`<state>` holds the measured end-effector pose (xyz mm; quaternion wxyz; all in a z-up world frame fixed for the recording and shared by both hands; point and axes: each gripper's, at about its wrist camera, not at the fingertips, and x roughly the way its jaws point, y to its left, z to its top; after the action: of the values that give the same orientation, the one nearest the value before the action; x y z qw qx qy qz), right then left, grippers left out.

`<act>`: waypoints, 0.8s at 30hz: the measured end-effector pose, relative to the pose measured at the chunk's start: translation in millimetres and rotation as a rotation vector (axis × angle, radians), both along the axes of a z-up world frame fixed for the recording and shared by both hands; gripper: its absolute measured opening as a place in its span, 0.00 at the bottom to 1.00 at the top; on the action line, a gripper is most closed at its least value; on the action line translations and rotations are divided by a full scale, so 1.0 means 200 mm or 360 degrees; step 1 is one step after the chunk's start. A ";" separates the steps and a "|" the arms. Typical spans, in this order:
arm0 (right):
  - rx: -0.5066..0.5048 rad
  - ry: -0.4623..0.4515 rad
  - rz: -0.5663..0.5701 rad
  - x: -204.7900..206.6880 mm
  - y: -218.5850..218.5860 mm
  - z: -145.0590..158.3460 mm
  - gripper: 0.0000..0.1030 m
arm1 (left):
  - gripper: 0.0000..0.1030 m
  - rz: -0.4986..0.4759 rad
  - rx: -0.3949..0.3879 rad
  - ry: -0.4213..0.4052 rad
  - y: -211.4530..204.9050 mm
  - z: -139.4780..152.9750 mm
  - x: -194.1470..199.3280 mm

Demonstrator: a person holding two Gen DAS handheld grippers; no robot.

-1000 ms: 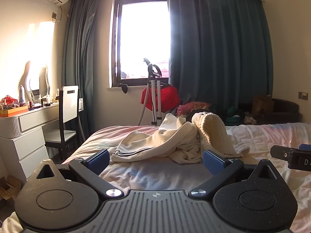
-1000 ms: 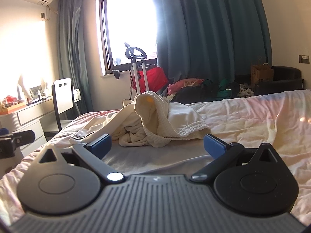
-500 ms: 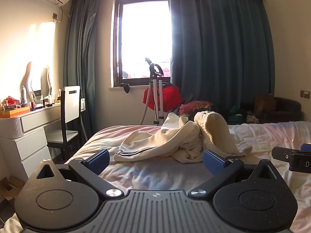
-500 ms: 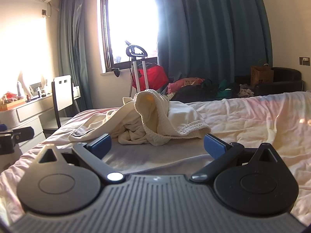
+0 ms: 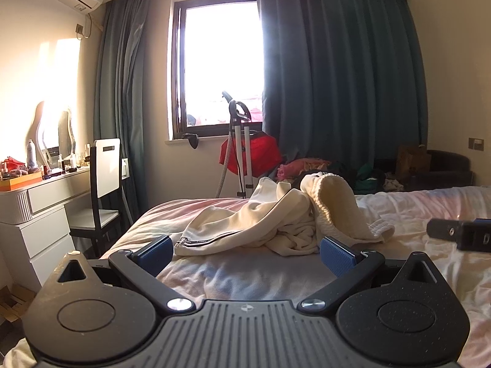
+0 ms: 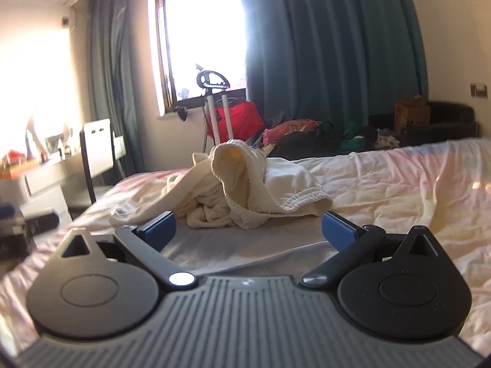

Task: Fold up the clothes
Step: 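Move both grippers toward the cream sweatpants on the bed, then grasp a sweatpants cuff with the left gripper while the right gripper approaches the other leg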

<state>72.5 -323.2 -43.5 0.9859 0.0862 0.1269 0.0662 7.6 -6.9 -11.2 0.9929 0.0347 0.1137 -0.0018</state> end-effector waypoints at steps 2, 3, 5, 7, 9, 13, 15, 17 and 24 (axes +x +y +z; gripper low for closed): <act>0.0032 -0.0009 -0.0014 -0.01 -0.01 0.02 1.00 | 1.00 -0.0003 -0.0004 -0.0003 0.00 0.00 0.00; 0.0020 -0.0014 -0.0040 -0.01 -0.01 0.02 1.00 | 1.00 -0.0004 -0.0003 -0.0004 0.01 0.00 0.00; 0.0046 -0.0040 -0.0054 -0.02 -0.02 0.02 1.00 | 1.00 -0.0011 -0.0001 0.0002 0.01 -0.01 0.01; 0.0113 -0.0014 -0.0036 -0.01 -0.04 0.02 1.00 | 1.00 -0.0025 -0.0014 0.0022 0.01 -0.02 0.02; 0.0150 0.0001 -0.0064 -0.01 -0.04 0.00 1.00 | 1.00 -0.0033 -0.0033 0.0041 0.02 -0.03 0.03; 0.0196 -0.0035 -0.0069 0.04 -0.03 0.07 1.00 | 1.00 -0.0078 -0.0064 0.0073 0.02 -0.06 0.05; 0.0195 -0.0086 -0.0078 0.07 -0.01 0.17 1.00 | 1.00 -0.0107 -0.0077 0.0101 0.02 -0.07 0.06; 0.0250 -0.0112 -0.0094 0.12 -0.02 0.27 1.00 | 1.00 -0.0143 -0.0087 0.0130 0.02 -0.10 0.08; 0.0212 -0.0198 -0.0215 0.17 -0.15 0.33 1.00 | 1.00 -0.0308 -0.0141 0.0215 -0.11 -0.17 0.29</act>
<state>105.9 -352.3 22.1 0.9862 0.1557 0.0545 0.0132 64.8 -28.6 -44.8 0.9787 0.0013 0.1763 -0.1050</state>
